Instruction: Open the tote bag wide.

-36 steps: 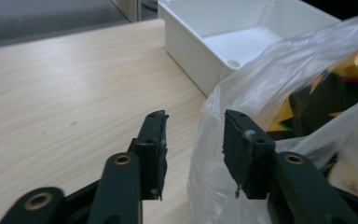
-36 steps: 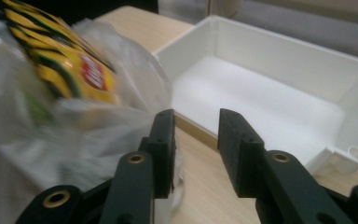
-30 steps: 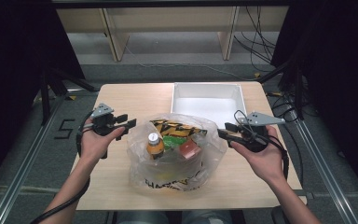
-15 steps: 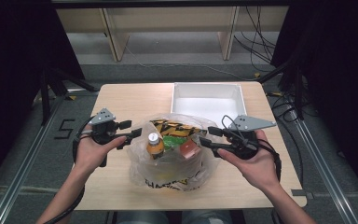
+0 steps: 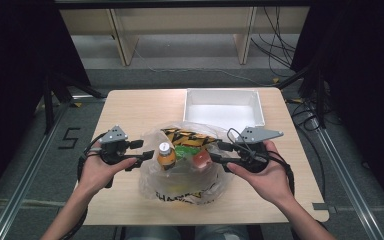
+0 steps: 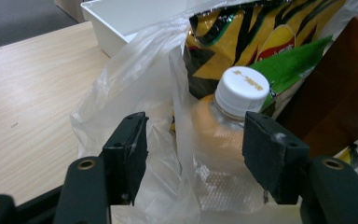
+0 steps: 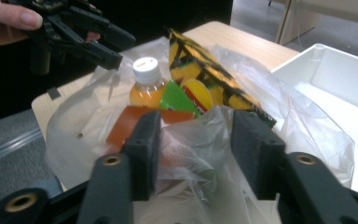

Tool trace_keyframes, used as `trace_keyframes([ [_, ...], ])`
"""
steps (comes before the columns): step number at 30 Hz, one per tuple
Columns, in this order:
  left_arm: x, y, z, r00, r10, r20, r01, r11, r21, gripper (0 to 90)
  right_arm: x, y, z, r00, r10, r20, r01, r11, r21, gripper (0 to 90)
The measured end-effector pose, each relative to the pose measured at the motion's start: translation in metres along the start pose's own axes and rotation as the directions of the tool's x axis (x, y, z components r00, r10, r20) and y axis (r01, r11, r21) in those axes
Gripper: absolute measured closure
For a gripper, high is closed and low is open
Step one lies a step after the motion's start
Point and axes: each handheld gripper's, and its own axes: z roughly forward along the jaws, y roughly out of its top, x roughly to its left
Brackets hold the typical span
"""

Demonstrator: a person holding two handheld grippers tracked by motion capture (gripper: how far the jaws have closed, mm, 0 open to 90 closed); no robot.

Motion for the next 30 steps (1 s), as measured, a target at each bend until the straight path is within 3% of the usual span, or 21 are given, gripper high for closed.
trace_keyframes([
  [1,-0.001,-0.001,0.000,1.0000,0.007,-0.005,-0.006,0.9999,0.009,40.5,0.001,-0.001,0.000,0.9999,0.011,0.002,-0.011,1.000,0.016,62.9],
  [3,-0.002,-0.003,0.001,1.0000,0.006,0.004,-0.006,0.9999,0.011,41.2,-0.002,-0.002,0.001,0.9996,-0.025,0.011,0.025,0.999,0.025,71.2],
  [6,-0.003,-0.008,0.004,0.9998,0.017,0.011,-0.017,0.9994,0.030,43.2,-0.003,-0.004,-0.001,0.9999,0.002,-0.014,-0.002,0.999,0.040,80.4],
  [8,-0.005,-0.010,0.006,0.9998,0.014,0.012,-0.015,0.9990,0.043,44.4,-0.003,-0.005,-0.004,0.9999,0.012,0.007,-0.013,0.997,0.071,82.0],
  [11,-0.006,-0.011,0.008,0.9995,0.011,0.029,-0.012,0.9989,0.045,46.2,-0.003,-0.008,-0.005,0.9996,0.028,-0.003,-0.028,0.997,0.077,86.0],
  [12,-0.006,-0.011,0.009,0.9995,0.014,0.029,-0.015,0.9986,0.050,47.2,-0.004,-0.008,-0.005,1.0000,0.006,0.006,-0.007,0.998,0.067,87.1],
  [18,-0.008,-0.016,0.014,0.9990,0.040,0.022,-0.042,0.9957,0.083,54.9,-0.004,-0.012,-0.006,0.9992,0.040,-0.005,-0.039,0.993,0.110,89.7],
  [19,-0.009,-0.018,0.015,0.9991,0.037,0.020,-0.039,0.9949,0.093,55.7,-0.006,-0.013,-0.006,0.9999,0.010,-0.003,-0.009,0.994,0.107,89.8],
  [20,-0.008,-0.019,0.016,0.9978,0.061,0.028,-0.063,0.9931,0.098,56.2,-0.004,-0.015,-0.006,0.9987,0.050,0.009,-0.051,0.993,0.109,89.9],
  [22,-0.010,-0.021,0.019,0.9993,0.028,0.026,-0.030,0.9952,0.093,57.8,-0.007,-0.017,-0.006,0.9998,0.019,0.006,-0.019,0.993,0.120,90.0],
  [23,-0.010,-0.021,0.019,0.9993,0.030,0.020,-0.032,0.9949,0.096,58.9,-0.004,-0.019,-0.006,0.9987,0.051,0.003,-0.051,0.991,0.125,90.0],
  [24,-0.009,-0.022,0.021,0.9987,0.040,0.031,-0.042,0.9952,0.088,59.9,-0.007,-0.019,-0.006,0.9999,0.016,0.001,-0.016,0.992,0.125,90.0],
  [25,-0.009,-0.023,0.021,0.9988,0.042,0.023,-0.045,0.9933,0.107,60.8,-0.003,-0.021,-0.006,0.9978,0.065,0.007,-0.066,0.989,0.135,90.0],
  [26,-0.009,-0.023,0.022,0.9984,0.042,0.036,-0.046,0.9926,0.112,61.4,-0.006,-0.022,-0.006,0.9993,0.037,0.002,-0.037,0.990,0.140,90.0],
  [28,-0.012,-0.025,0.024,0.9991,0.011,0.041,-0.015,0.9945,0.103,62.8,-0.004,-0.025,-0.004,0.9971,0.075,0.006,-0.075,0.985,0.153,90.0],
  [30,-0.013,-0.025,0.025,0.9989,0.022,0.042,-0.026,0.9941,0.105,64.2,-0.006,-0.028,-0.003,0.9982,0.059,0.000,-0.058,0.984,0.167,90.0],
])
